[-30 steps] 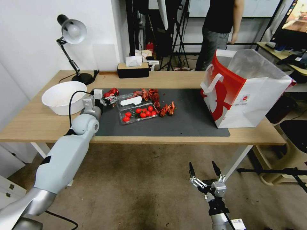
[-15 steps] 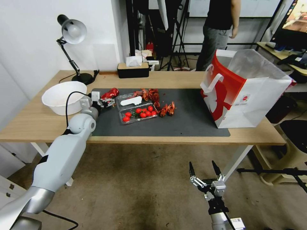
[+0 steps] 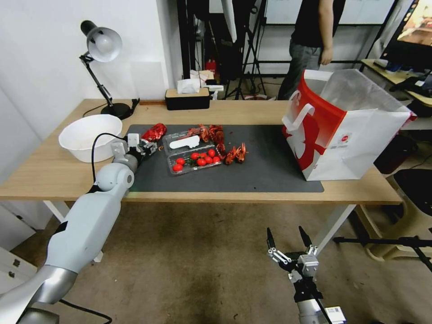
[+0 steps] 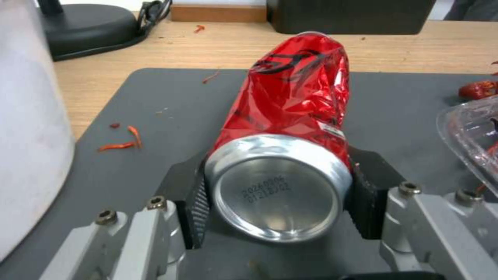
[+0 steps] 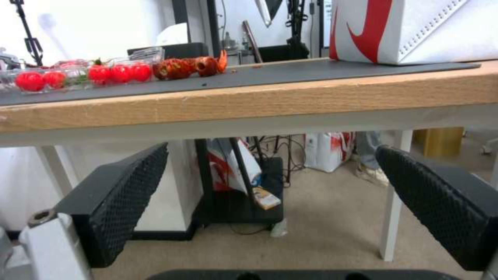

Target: Pick up the trash from the table and place it into the takeout bag.

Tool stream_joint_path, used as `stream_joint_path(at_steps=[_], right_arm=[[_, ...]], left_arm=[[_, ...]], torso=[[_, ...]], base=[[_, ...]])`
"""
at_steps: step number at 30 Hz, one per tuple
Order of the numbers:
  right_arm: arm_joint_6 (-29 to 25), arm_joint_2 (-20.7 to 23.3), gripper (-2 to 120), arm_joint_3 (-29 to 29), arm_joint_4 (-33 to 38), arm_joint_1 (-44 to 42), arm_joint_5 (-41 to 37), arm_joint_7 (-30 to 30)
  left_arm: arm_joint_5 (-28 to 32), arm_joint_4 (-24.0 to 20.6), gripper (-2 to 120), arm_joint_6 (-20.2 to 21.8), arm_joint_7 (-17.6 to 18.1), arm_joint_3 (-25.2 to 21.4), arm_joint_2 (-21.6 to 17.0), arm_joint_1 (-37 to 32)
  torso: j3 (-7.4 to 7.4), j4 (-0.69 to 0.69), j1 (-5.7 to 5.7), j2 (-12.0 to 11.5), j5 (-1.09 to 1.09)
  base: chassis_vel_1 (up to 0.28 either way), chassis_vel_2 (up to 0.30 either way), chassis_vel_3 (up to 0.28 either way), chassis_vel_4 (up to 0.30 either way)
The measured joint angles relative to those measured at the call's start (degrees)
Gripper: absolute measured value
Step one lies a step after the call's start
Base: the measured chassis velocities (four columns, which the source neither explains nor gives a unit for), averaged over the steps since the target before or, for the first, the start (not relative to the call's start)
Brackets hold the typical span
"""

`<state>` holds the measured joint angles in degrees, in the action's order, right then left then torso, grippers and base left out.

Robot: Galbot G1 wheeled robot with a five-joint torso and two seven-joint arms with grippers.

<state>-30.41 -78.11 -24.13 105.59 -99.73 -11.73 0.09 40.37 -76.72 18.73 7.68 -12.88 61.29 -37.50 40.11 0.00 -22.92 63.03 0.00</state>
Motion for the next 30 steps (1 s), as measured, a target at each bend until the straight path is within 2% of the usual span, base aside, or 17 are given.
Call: stream_joint_path(at_steps=[4,10,12,15,18,19,22,23,26,30], right_arm=[[0.02,-0.08,100,0.08,0.0,0.04,0.02,0.0],[0.03,-0.13,100,0.11,0.03,-0.09,0.07,0.0],[0.04,-0.12,100,0.08,0.24,-0.18,0.08,-0.01],[0.04,-0.11,100,0.03,0.34,-0.26,0.09,-0.01],[0.04,-0.26,100,-0.06,0.56,-0.51,0.1,-0.04],[0.04,-0.26,100,-0.06,0.56,-0.51,0.1,-0.04],[-0.02,-0.51,100,-0.17,0.68,-0.73,0.14,-0.1],[-0.02,-0.51,100,-0.17,0.68,-0.73,0.14,-0.1],[-0.11,-0.65,100,-0.26,0.81,-0.88,0.2,-0.14],[-0.16,-0.75,100,-0.45,0.9,-1.04,0.23,-0.15]], left_arm=[[0.07,-0.49,51,-1.26,-0.06,-0.24,-0.02,-0.57],[1.39,-2.4,51,-6.04,-2.15,-0.41,-0.15,-1.0],[2.04,-4.0,51,-10.0,-4.79,-0.32,-0.28,-0.95],[2.79,-5.06,51,-11.87,-6.55,-0.09,-0.37,-0.71],[5.72,-8.07,51,-15.36,-12.87,1.54,-0.78,1.29],[5.72,-8.07,51,-15.36,-12.87,1.54,-0.78,1.29],[7.23,-10.51,51,-17.05,-18.84,6.2,-1.01,6.54],[7.23,-10.51,51,-17.05,-18.84,6.2,-1.01,6.54],[8.01,-11.06,51,-17.02,-21.37,11.43,-0.52,12.07],[8.25,-11.01,51,-16.79,-22.06,15.1,0.21,15.65]], torso=[[0.0,0.0,0.0,0.0,-0.01],[0.0,0.01,0.0,0.0,-0.01],[0.0,0.0,0.0,0.0,0.0],[0.0,0.01,0.0,0.0,-0.01],[0.0,0.0,0.0,0.0,0.01],[0.0,0.0,0.0,0.0,0.01],[0.0,0.0,0.0,0.0,-0.01],[0.0,0.0,0.0,0.0,-0.01],[0.0,0.0,0.0,0.0,0.02],[0.01,-0.02,0.0,0.0,0.0]], base=[[0.0,0.0,0.0,0.0],[0.0,0.0,0.0,0.0],[0.0,0.0,0.0,0.0],[0.0,0.0,0.0,0.0],[0.0,0.0,0.0,0.0],[0.0,0.0,0.0,0.0],[0.0,0.0,0.0,0.0],[0.0,0.0,0.0,0.0],[0.0,0.0,0.0,0.0],[0.0,0.0,0.0,0.0]])
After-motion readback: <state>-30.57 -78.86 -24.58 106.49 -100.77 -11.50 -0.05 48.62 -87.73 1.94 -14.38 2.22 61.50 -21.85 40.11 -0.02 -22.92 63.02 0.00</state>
